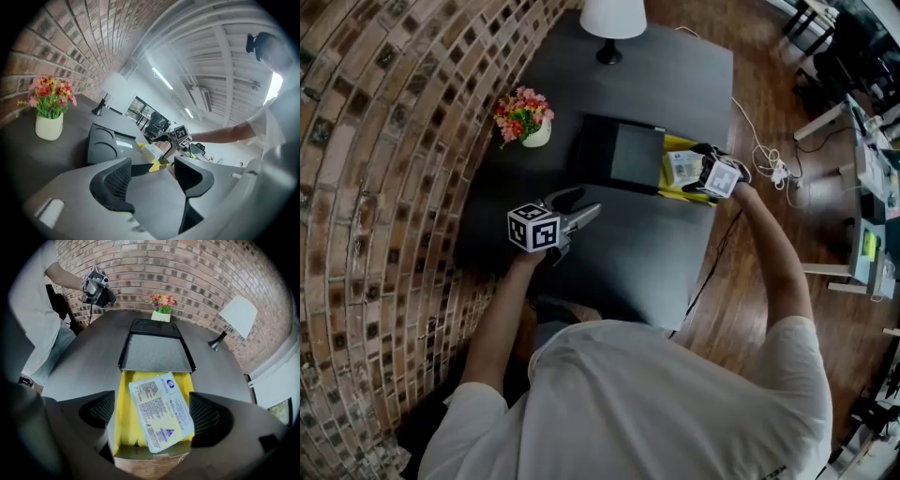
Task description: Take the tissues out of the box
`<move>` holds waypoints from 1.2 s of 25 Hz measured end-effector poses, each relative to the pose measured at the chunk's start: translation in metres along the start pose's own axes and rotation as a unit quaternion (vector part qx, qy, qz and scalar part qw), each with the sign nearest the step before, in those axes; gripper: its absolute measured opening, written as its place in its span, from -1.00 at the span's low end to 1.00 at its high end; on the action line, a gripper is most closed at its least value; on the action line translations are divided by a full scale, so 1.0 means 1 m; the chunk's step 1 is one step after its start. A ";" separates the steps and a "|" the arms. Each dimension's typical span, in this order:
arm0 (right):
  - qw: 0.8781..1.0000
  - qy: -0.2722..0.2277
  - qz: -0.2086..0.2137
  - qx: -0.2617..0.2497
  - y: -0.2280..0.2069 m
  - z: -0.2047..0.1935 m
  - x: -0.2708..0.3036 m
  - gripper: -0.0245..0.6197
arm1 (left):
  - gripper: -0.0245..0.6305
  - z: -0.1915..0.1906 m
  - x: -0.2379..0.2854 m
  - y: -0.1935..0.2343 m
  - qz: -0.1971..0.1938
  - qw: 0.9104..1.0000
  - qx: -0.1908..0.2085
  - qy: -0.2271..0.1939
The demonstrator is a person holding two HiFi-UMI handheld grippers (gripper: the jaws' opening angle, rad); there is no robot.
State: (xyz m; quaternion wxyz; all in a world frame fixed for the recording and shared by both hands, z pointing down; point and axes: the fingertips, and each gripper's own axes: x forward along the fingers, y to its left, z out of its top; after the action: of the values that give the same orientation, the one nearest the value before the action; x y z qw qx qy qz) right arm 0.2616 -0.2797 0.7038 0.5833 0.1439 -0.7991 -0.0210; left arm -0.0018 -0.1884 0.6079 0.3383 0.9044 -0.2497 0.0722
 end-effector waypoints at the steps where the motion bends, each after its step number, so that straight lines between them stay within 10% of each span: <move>1: 1.000 0.011 0.006 -0.012 0.002 -0.002 0.004 0.65 | -0.09 0.004 -0.001 0.001 0.006 1.000 0.008 -0.009; 30: 0.974 0.189 0.004 -0.123 -0.001 -0.011 0.066 0.54 | 0.22 0.008 -0.018 0.015 0.108 0.978 0.173 -0.042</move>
State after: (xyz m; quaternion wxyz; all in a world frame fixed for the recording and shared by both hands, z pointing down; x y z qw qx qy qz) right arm 0.2540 -0.2965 0.7686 0.7370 0.0688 -0.6665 -0.0894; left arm -0.0253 -0.1958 0.6048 0.1565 0.9192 -0.3435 0.1124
